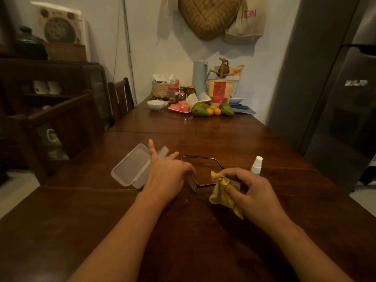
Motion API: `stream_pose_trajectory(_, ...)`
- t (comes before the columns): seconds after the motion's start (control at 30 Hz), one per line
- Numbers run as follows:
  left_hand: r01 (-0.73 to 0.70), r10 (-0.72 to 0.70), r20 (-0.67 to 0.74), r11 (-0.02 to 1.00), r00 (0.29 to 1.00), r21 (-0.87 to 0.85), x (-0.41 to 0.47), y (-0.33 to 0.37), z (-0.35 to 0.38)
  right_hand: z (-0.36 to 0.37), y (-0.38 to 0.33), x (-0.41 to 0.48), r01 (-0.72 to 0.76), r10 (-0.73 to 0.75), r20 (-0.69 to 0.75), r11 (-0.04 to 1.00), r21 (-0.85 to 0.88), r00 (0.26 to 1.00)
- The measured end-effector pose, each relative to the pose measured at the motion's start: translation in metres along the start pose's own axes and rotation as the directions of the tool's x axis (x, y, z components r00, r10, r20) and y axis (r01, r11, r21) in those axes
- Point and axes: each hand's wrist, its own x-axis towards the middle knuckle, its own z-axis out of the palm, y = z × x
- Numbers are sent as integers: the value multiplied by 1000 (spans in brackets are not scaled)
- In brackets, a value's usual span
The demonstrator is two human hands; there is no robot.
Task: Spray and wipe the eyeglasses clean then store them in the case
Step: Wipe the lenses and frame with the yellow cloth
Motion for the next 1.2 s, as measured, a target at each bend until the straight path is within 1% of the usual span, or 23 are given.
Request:
stream_pose_trajectory(0.17, -12, 13, -44, 999, 999, 30, 1, 3, -1, 0, 0, 1, 13, -12, -35, 1000, 6, 999)
stream_pose_trajectory(0.27, -7, 5, 28, 997, 1000, 75, 4, 1, 2, -1, 2, 1, 24, -25, -41, 1000, -14, 999)
stream_pose_trajectory(0.33, 1, -5, 56, 998, 998, 67, 5, 0, 5, -1, 2, 0, 27, -27, -40, 1000, -14, 999)
stream_pose_trajectory(0.43, -22, 22, 9, 999, 1000, 40, 6, -2, 6, -1, 2, 0, 46, -46, -68, 999, 1, 997)
stream_pose_trajectory(0.53, -70, 67, -64, 996, 996, -51, 4, -3, 7, -3, 2, 1, 62, -60, -129, 998, 15, 990)
stream_pose_trajectory(0.63, -87, 47, -195, 975, 980, -204, 3, -3, 9, -5, 1, 2, 77, -78, -219, 997, -12, 973)
stream_pose_trajectory(0.73, -95, -16, -237, 888, 971, -449, 0, 0, 9, -8, 2, 3, 144, -155, -312, 988, -61, 937)
stream_pose_trajectory(0.8, -127, -20, -253, 825, 967, -551, -1, 5, 8, -9, 2, 3, 206, -243, -336, 968, -144, 910)
stream_pose_trajectory(0.87, -153, -4, -245, 771, 969, -619, -3, 11, 5, -7, 4, 3, 250, -316, -348, 942, -221, 883)
stream_pose_trajectory(0.93, -162, 12, -228, 737, 974, -656, -3, 19, 0, -6, 7, 3, 294, -401, -345, 900, -324, 849)
stream_pose_trajectory(1.03, -161, 21, -206, 707, 978, -689, -6, 29, -7, -3, 13, 5, 346, -521, -282, 800, -490, 806)
stream_pose_trajectory(1.1, -159, 24, -197, 689, 980, -707, -7, 32, -8, -2, 17, 6, 333, -522, -240, 772, -542, 819)
stream_pose_trajectory(1.2, -129, 32, -142, 653, 989, -747, -9, 33, -11, 0, 18, 5, 351, -499, -168, 776, -524, 850)
